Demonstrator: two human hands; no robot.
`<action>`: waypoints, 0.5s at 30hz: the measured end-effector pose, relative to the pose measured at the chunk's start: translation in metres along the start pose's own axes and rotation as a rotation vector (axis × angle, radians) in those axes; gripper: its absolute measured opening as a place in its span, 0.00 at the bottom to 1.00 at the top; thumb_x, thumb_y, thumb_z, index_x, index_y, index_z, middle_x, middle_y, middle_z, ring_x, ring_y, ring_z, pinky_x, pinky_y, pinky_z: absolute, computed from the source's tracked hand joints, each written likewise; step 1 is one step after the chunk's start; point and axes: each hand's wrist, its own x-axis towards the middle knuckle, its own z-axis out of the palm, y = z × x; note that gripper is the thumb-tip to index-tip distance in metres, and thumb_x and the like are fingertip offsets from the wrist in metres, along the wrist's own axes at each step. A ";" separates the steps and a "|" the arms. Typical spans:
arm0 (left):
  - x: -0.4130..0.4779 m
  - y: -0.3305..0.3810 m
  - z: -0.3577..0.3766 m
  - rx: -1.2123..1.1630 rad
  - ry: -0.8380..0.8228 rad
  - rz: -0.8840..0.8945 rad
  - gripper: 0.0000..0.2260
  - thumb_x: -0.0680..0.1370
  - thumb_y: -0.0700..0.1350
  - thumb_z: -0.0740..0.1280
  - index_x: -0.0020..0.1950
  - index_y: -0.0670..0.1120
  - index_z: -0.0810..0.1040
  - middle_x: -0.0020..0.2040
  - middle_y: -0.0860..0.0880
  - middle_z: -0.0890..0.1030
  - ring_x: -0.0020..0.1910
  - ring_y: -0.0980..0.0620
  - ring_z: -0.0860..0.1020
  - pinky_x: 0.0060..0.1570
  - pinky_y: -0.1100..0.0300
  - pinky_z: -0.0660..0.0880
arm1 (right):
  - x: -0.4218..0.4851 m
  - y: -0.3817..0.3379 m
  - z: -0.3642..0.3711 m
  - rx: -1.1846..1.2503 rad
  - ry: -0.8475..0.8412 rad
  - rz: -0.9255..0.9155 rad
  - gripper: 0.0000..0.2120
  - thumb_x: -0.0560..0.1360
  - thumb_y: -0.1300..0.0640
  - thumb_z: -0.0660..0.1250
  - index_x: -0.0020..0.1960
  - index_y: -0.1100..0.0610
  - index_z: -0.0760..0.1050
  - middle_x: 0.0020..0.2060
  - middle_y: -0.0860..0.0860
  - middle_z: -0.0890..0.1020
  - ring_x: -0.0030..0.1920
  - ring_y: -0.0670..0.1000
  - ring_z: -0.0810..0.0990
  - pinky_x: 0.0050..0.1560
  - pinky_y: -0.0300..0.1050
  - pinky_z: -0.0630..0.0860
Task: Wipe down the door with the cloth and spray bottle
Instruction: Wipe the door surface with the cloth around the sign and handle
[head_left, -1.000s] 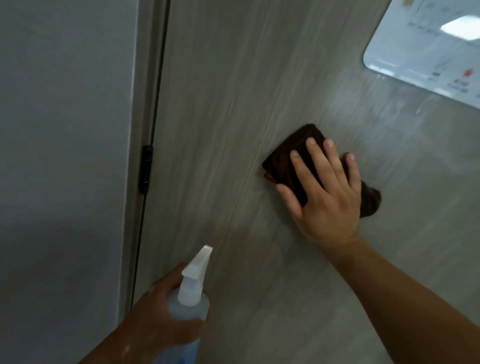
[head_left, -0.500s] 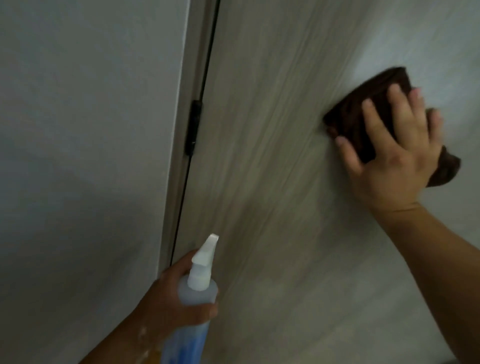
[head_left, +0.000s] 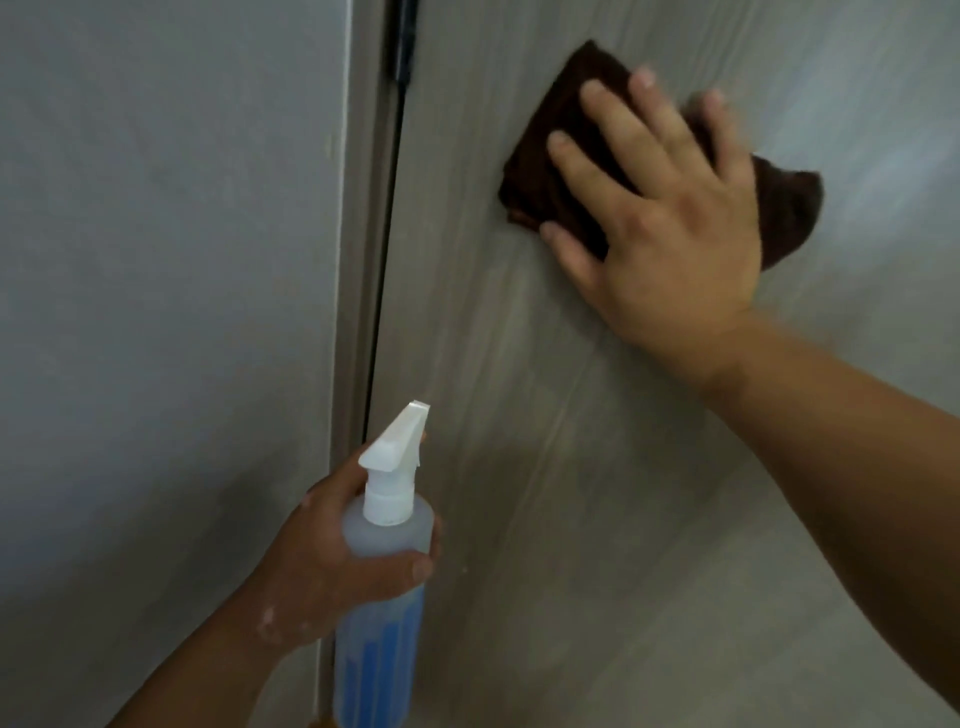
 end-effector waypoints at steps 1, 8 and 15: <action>-0.002 -0.012 -0.001 -0.010 -0.009 0.016 0.31 0.56 0.46 0.80 0.57 0.42 0.76 0.43 0.39 0.84 0.42 0.41 0.83 0.41 0.53 0.79 | -0.012 -0.013 0.007 0.003 -0.002 -0.006 0.24 0.83 0.42 0.59 0.76 0.51 0.71 0.78 0.53 0.67 0.79 0.57 0.63 0.78 0.64 0.57; -0.013 -0.107 -0.010 -0.053 0.011 0.123 0.41 0.53 0.46 0.84 0.62 0.43 0.73 0.43 0.37 0.84 0.38 0.39 0.84 0.36 0.55 0.81 | -0.116 -0.105 0.059 0.034 -0.007 -0.061 0.22 0.81 0.44 0.62 0.73 0.50 0.75 0.76 0.52 0.71 0.78 0.56 0.66 0.77 0.63 0.58; -0.033 -0.196 -0.014 -0.058 0.009 0.145 0.45 0.50 0.56 0.84 0.63 0.44 0.73 0.42 0.37 0.84 0.38 0.39 0.84 0.36 0.55 0.81 | -0.204 -0.169 0.095 0.034 0.035 -0.051 0.20 0.82 0.45 0.62 0.72 0.50 0.76 0.75 0.51 0.72 0.77 0.56 0.67 0.77 0.63 0.59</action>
